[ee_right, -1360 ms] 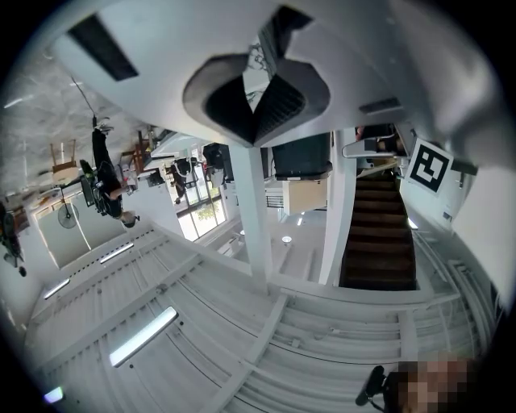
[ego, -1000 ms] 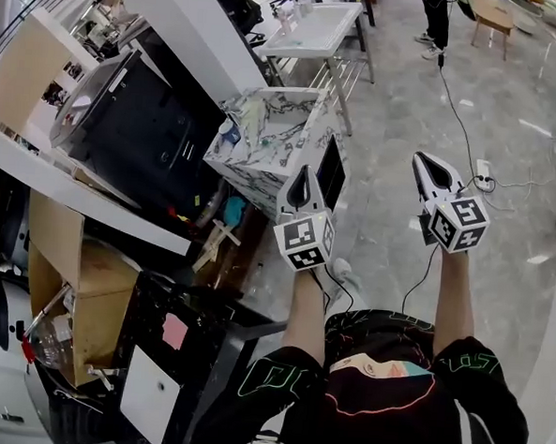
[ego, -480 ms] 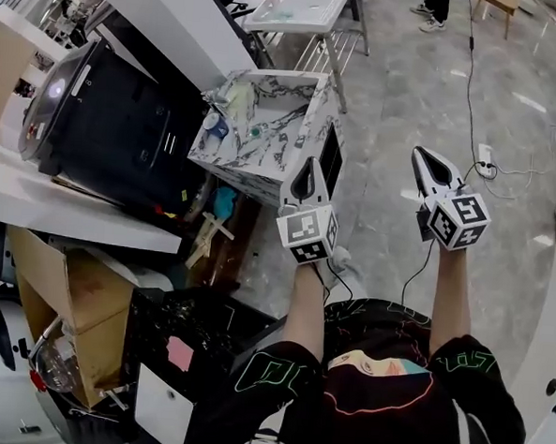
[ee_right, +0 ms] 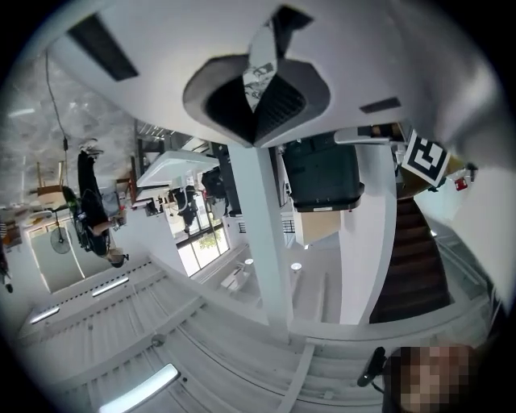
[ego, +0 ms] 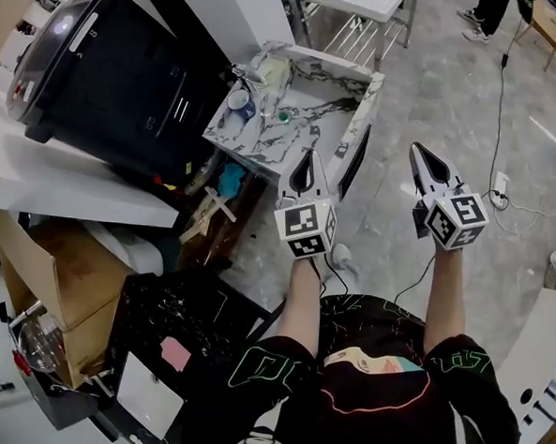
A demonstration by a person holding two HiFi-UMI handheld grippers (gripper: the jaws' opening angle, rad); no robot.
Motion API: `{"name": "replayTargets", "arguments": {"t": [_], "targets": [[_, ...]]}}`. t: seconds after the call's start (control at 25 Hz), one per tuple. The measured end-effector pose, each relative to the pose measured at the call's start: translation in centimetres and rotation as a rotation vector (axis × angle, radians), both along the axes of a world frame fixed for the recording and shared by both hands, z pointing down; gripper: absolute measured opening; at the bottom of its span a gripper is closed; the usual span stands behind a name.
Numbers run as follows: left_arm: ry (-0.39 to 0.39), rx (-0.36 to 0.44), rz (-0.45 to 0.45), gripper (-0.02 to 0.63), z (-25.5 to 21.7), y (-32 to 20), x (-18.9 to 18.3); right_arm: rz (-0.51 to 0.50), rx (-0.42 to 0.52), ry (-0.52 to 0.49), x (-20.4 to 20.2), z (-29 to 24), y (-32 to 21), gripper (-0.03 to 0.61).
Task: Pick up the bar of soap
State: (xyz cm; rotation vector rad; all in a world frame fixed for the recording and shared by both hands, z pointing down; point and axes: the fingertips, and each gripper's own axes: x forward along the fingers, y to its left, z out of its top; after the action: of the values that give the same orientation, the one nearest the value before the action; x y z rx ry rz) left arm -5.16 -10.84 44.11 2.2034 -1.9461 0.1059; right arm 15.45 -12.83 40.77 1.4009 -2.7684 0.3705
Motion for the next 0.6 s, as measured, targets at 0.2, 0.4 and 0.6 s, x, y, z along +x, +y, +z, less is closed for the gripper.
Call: {"name": "replayTargets", "arguments": {"t": [0.2, 0.4, 0.6], "targets": [[0.008, -0.009, -0.05, 0.008, 0.4, -3.6, -4.5, -0.067, -0.005, -0.001, -5.3, 0.3, -4.5, 0.006], [0.011, -0.012, -0.06, 0.008, 0.6, -5.4, -6.5, -0.072, -0.012, -0.006, -7.0, 0.8, -6.7, 0.006], [-0.008, 0.04, -0.072, 0.008, -1.7, -6.7, -7.9, -0.056, 0.029, -0.036, -7.5, -1.3, -8.7, 0.006]]}}
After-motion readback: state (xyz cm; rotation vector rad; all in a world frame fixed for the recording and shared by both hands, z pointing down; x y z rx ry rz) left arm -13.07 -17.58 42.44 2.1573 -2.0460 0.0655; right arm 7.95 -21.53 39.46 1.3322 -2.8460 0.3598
